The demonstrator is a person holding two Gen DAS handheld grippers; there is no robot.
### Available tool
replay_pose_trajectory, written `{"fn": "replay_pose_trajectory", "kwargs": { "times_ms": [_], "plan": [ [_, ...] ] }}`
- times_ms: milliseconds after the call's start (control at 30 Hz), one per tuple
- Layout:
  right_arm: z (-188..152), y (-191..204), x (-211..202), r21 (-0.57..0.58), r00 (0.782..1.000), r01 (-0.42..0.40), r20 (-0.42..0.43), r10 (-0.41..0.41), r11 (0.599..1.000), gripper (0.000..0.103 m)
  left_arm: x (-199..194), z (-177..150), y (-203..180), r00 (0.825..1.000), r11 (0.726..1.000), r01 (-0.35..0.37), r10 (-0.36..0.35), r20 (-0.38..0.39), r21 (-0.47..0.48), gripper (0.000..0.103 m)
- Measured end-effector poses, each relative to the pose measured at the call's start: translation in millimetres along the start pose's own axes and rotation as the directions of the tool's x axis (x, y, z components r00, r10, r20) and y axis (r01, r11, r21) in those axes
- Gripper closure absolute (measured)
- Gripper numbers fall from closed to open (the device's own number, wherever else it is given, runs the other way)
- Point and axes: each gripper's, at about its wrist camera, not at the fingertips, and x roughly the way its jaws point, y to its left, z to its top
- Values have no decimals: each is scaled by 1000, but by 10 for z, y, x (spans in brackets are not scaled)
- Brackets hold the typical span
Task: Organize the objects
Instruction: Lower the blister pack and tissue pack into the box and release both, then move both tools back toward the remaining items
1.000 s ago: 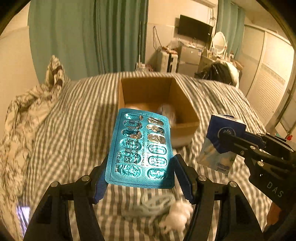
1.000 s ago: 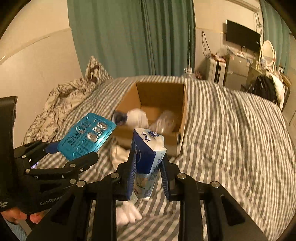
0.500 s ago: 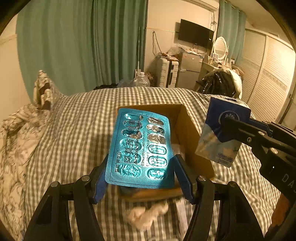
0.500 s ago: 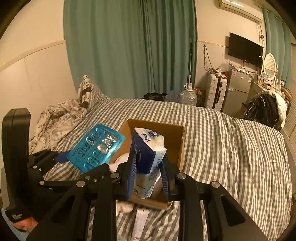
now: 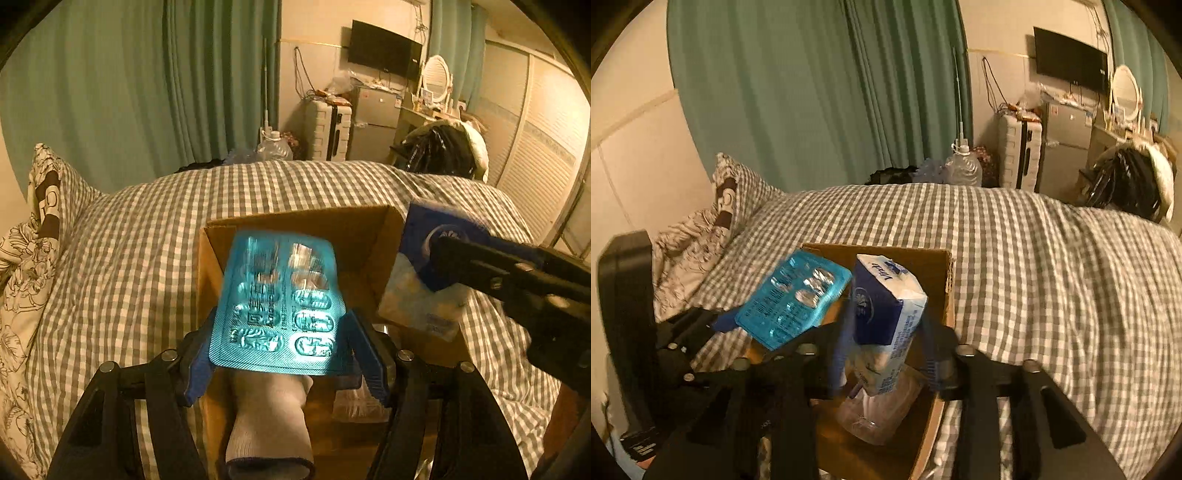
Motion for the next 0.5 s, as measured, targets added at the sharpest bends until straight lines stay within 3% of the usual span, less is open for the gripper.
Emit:
{"fn": "replay_pose_trajectory", "kwargs": {
  "times_ms": [33, 100, 333, 500],
  "plan": [
    [-7, -25, -45, 5, 1000, 4, 8, -4, 1000, 40, -14, -7, -3, 1000, 1000, -3, 3, -2, 0, 27],
    [-8, -40, -179, 7, 1000, 18, 20, -18, 1000, 40, -90, -14, 5, 1000, 1000, -15, 15, 8, -10, 13],
    [-3, 29, -925, -59, 991, 114, 83, -109, 992, 33, -639, -36, 41, 998, 997, -38, 41, 51, -60, 10],
    [-66, 172, -1462, -72, 986, 120, 128, -110, 990, 33, -1214, -96, 7, 989, 995, -80, 87, 115, -64, 8]
  ]
}}
